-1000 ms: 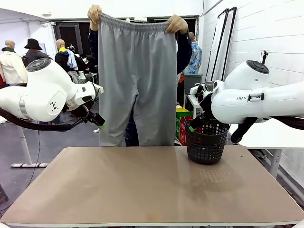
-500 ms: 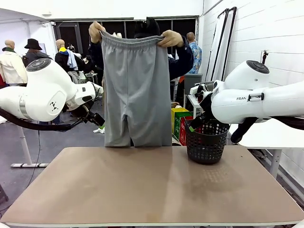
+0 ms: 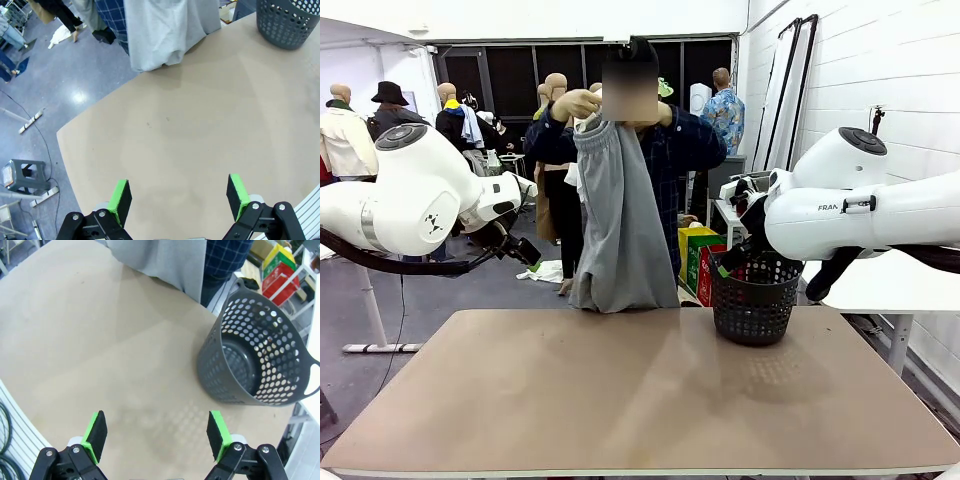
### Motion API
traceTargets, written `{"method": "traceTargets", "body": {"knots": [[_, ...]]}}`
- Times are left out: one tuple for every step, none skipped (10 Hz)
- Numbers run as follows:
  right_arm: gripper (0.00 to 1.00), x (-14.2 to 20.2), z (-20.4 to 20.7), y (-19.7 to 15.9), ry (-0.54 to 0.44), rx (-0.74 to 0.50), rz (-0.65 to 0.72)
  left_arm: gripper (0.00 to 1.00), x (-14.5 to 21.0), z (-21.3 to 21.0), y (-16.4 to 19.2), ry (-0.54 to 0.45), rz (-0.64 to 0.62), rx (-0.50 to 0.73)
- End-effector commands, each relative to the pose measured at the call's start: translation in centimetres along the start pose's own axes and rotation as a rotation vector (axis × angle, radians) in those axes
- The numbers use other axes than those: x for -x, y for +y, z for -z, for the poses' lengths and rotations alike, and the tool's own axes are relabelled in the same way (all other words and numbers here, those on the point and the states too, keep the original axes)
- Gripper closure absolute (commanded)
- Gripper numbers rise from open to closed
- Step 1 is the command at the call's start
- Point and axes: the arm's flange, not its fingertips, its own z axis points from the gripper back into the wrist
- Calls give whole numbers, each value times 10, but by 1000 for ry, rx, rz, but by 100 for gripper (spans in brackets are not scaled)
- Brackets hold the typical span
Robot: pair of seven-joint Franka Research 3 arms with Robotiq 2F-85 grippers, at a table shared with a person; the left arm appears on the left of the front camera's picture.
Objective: Fold the training pants.
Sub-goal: Grab both ends of the Training pants handed by a person.
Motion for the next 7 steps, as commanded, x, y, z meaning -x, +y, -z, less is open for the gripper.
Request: {"method": "traceTargets", "body": {"knots": [[0, -1, -1, 0, -2, 0, 4, 0, 0, -1, 0, -2, 1, 1], [0, -1, -1, 0, -2, 0, 4, 0, 0, -1, 0, -2, 1, 1], [0, -1, -1, 0, -2, 0, 4, 0, 0, -1, 0, -2, 1, 1], [0, -1, -1, 0, -2, 0, 4, 0, 0, -1, 0, -2, 1, 1], [0, -1, -1, 0, -2, 0, 4, 0, 0, -1, 0, -2, 1, 1], [0, -1, -1, 0, -2, 0, 4, 0, 0, -1, 0, -2, 1, 1], [0, -1, -1, 0, -2, 0, 4, 0, 0, -1, 0, -2, 1, 1]]}}
